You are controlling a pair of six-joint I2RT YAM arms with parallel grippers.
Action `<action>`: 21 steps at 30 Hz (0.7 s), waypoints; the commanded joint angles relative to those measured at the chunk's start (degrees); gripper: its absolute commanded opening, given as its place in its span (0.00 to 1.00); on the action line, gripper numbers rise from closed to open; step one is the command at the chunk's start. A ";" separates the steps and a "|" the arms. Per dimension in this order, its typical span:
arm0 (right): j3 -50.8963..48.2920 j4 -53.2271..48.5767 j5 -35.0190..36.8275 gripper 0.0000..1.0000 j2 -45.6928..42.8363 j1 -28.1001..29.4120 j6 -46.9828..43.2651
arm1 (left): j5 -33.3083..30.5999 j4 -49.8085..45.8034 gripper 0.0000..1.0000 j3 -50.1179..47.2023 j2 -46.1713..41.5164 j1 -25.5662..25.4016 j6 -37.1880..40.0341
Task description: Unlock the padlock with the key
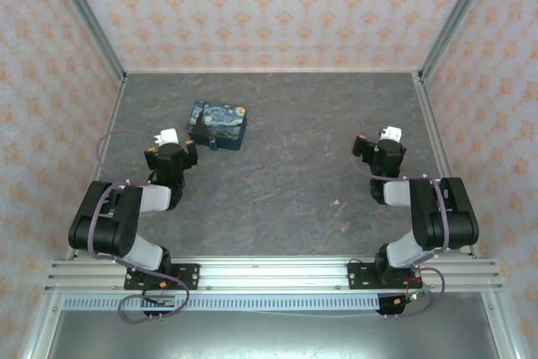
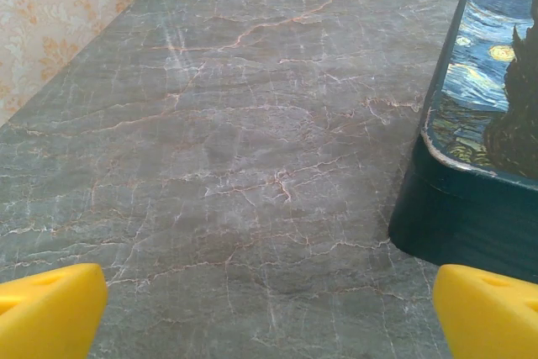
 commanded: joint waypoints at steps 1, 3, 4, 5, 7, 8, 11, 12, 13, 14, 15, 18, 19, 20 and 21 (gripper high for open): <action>0.30 -0.07 1.17 0.99 -0.10 0.15 0.02 | -0.27 2.04 1.00 1.16 -0.35 0.19 1.34; 0.31 -0.12 1.15 0.99 -0.14 0.17 0.02 | -0.34 1.99 1.00 1.15 -0.37 0.21 1.31; 0.39 -0.11 1.13 0.99 -0.09 0.15 0.02 | -0.32 2.01 1.00 1.16 -0.37 0.19 1.31; 0.45 -0.18 1.09 0.99 -0.10 0.14 0.01 | -0.33 2.04 1.00 1.18 -0.37 0.19 1.30; 0.36 -0.17 1.05 0.99 -0.14 0.11 0.07 | -0.35 2.00 1.00 1.14 -0.37 0.19 1.30; 0.30 -0.11 0.98 0.99 -0.16 0.13 0.06 | -0.30 2.04 1.00 1.18 -0.37 0.19 1.24; 0.44 -0.60 -0.24 0.99 -0.49 -0.27 0.05 | -0.33 1.80 1.00 1.27 -0.39 0.19 1.25; 1.10 -2.10 -0.58 0.99 -0.80 -0.22 -0.07 | -0.28 1.94 1.00 1.19 -0.38 0.19 1.22; 1.41 -2.56 -0.53 0.99 -1.19 -0.25 -0.07 | -0.26 2.06 1.00 1.10 -0.45 0.19 1.21; 1.95 -4.55 -0.27 0.99 -1.95 -0.21 -0.05 | -0.29 2.08 1.00 1.05 -0.46 0.19 1.22; 2.88 -6.99 -0.21 0.99 -3.08 -0.24 -0.03 | -0.53 2.02 1.00 1.05 -0.57 0.19 1.18; 5.04 -14.37 -1.89 0.99 -8.32 -0.28 -0.58 | -2.62 -1.46 1.00 1.07 -4.64 0.23 0.27; 5.74 -17.59 -2.63 0.99 -11.03 -0.27 -0.49 | -2.86 -3.14 1.00 0.80 -7.21 0.19 0.24; 6.63 -21.01 -3.22 0.99 -13.17 -0.22 0.09 | -3.10 -5.44 1.00 0.81 -10.11 0.13 0.24; 8.05 -26.09 -5.02 0.99 -16.49 -0.29 0.81 | -3.38 -9.77 1.00 1.47 -13.84 0.14 -0.35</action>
